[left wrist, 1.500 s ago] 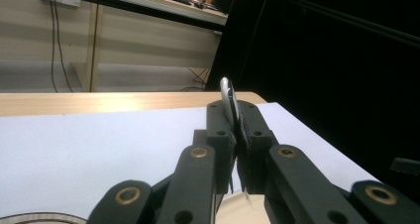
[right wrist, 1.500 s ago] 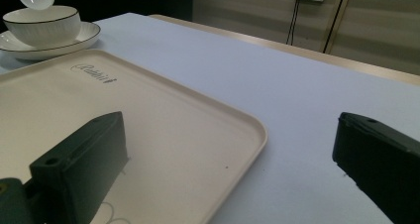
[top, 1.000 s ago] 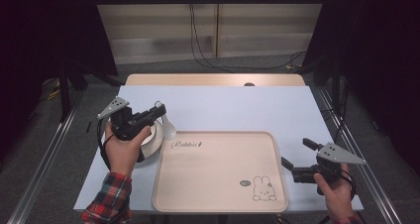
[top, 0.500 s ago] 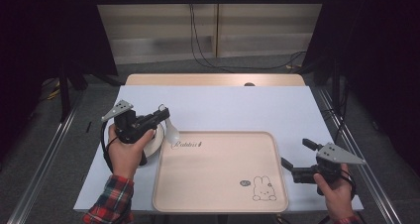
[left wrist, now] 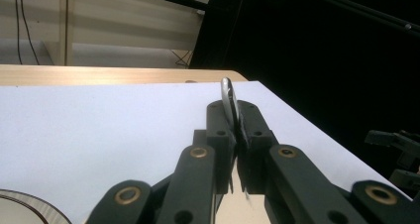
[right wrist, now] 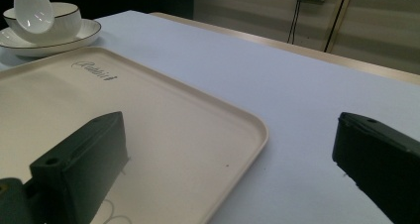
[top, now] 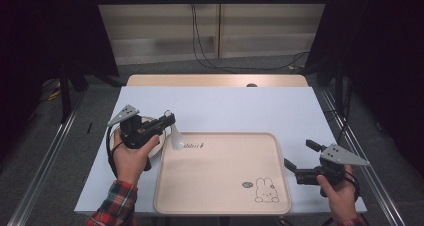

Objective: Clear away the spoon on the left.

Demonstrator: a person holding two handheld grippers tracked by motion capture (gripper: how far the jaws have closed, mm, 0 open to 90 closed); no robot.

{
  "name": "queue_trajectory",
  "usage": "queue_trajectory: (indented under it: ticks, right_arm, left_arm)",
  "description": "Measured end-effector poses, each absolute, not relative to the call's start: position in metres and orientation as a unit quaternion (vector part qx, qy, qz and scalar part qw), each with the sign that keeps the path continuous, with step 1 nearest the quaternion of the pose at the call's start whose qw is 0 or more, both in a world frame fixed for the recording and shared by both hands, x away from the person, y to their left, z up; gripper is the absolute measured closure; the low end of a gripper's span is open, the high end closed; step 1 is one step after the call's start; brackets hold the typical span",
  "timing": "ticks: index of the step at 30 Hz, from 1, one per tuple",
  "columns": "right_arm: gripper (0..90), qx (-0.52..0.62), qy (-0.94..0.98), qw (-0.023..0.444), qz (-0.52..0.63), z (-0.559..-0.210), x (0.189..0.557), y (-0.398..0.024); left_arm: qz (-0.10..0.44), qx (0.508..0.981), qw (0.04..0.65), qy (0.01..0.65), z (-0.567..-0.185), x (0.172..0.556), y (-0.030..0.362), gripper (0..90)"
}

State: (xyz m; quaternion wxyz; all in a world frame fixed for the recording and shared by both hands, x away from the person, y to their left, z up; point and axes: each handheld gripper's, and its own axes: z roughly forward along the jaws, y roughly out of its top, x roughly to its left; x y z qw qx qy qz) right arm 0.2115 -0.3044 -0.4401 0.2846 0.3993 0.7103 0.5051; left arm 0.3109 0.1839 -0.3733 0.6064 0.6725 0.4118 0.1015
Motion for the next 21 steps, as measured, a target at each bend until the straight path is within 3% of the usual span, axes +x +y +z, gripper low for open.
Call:
queue_trajectory:
  ticks: [21]
  right_arm:
    - [0.1,0.398,0.713,0.283,0.503,-0.440,0.211,-0.303]
  left_arm:
    - [0.084,0.681,0.603,0.407,-0.386,0.301,0.179,85.6]
